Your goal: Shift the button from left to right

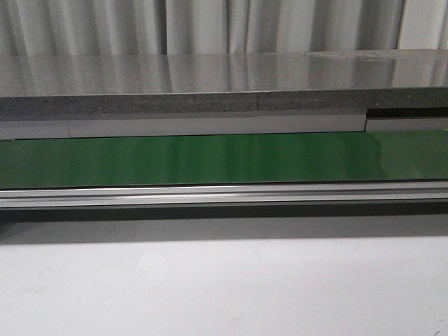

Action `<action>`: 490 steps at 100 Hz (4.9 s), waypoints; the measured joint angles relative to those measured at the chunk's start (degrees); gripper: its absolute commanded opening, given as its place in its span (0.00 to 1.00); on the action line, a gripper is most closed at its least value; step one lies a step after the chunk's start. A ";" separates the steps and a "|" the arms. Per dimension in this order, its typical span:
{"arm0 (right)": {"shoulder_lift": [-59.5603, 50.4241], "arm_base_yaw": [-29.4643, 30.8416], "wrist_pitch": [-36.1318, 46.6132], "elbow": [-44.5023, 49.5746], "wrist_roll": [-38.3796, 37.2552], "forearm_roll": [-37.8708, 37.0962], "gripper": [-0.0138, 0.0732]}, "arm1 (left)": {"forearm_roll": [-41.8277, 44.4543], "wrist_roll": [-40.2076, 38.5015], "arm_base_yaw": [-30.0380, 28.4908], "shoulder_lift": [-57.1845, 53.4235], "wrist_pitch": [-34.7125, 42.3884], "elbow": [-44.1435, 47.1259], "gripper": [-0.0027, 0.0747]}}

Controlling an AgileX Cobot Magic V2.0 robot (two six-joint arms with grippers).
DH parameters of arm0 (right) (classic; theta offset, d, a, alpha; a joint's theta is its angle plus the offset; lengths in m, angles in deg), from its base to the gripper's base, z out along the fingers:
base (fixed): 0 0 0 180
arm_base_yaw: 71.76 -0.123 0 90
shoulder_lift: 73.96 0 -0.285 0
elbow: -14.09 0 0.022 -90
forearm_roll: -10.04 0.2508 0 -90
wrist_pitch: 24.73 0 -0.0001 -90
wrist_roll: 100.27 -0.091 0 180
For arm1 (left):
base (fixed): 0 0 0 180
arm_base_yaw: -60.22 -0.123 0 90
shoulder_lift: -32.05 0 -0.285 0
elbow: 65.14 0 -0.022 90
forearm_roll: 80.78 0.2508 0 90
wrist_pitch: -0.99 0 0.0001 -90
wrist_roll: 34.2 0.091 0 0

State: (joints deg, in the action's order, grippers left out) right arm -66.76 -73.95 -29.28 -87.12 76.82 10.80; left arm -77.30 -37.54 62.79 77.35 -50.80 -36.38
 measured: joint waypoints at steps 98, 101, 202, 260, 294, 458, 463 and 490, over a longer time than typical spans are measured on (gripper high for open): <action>0.00 0.00 0.00 0.00 0.00 0.00 0.08 | 8.73 -6.20 0.00 4.26 0.31 -1.46 0.93; 0.00 0.00 0.00 0.00 0.00 0.00 0.08 | 9.29 -6.61 0.00 5.83 0.29 -1.98 0.93; 0.00 0.00 0.00 0.00 0.00 0.00 0.08 | 7.51 -4.99 -20.88 57.88 9.89 -25.88 0.93; 0.00 0.00 0.00 0.00 0.00 0.00 0.08 | 3.22 -3.07 -21.16 72.40 13.73 -26.83 0.93; 0.00 0.00 0.00 0.00 0.00 0.00 0.08 | 1.33 -2.92 -21.83 75.73 15.36 -27.32 0.93; 0.00 0.00 0.00 0.00 0.00 0.00 0.08 | -4.15 6.89 -13.35 62.09 8.46 -26.75 0.02; 0.00 0.00 0.00 0.00 0.00 0.00 0.08 | -4.23 7.10 -12.31 62.09 8.17 -26.75 0.02; 0.00 0.00 0.00 0.00 0.00 0.00 0.08 | -4.32 8.37 -9.29 63.16 5.79 -26.59 0.06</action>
State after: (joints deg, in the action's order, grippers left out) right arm -66.76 -73.95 -29.28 -87.12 76.82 10.80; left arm -81.62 -29.17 53.51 140.51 -45.01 -62.97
